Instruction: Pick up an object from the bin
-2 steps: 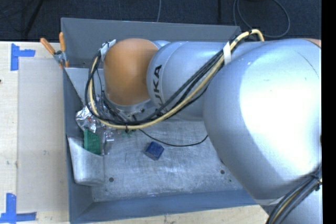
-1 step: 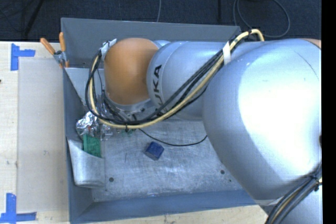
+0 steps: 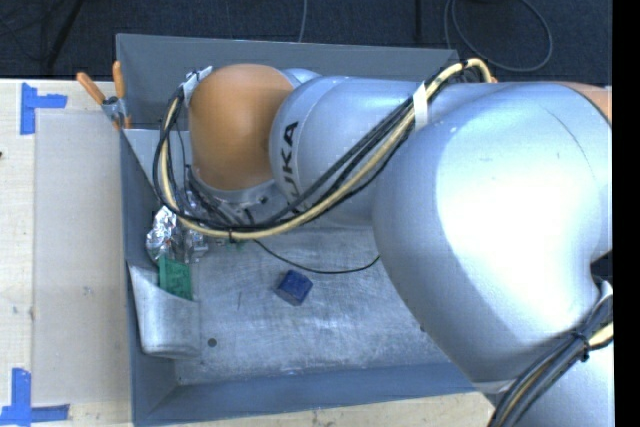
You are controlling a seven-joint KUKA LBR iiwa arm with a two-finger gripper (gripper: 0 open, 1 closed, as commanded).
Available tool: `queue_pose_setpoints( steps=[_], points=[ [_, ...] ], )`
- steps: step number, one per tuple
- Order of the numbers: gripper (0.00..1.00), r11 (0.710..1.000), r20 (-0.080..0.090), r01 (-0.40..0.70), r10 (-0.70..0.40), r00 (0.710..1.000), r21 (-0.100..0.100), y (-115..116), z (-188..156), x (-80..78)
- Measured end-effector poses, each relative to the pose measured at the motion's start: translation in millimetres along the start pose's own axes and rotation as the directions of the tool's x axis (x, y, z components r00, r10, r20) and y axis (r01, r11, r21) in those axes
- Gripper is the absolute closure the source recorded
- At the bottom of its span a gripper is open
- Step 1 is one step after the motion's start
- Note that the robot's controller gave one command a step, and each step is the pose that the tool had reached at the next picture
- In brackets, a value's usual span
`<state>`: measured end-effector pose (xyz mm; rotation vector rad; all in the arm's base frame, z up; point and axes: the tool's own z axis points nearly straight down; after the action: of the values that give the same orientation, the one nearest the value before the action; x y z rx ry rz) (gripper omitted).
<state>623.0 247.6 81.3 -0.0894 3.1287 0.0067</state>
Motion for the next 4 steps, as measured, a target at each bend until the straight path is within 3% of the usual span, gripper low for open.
queue_pose_setpoints(
  steps=[1,2,3,4],
  points=[
    [1.00,1.000,-0.006,-0.005,0.005,1.000,0.002,-2,-58,8.6],
    [1.00,1.000,-0.011,-0.013,0.013,1.000,0.003,-3,-52,7.4],
    [1.00,1.000,-0.008,-0.006,0.006,1.000,0.003,-4,-83,10.7],
    [1.00,0.968,-0.009,-0.249,0.249,0.968,0.006,-12,-93,0.4]
  ],
)
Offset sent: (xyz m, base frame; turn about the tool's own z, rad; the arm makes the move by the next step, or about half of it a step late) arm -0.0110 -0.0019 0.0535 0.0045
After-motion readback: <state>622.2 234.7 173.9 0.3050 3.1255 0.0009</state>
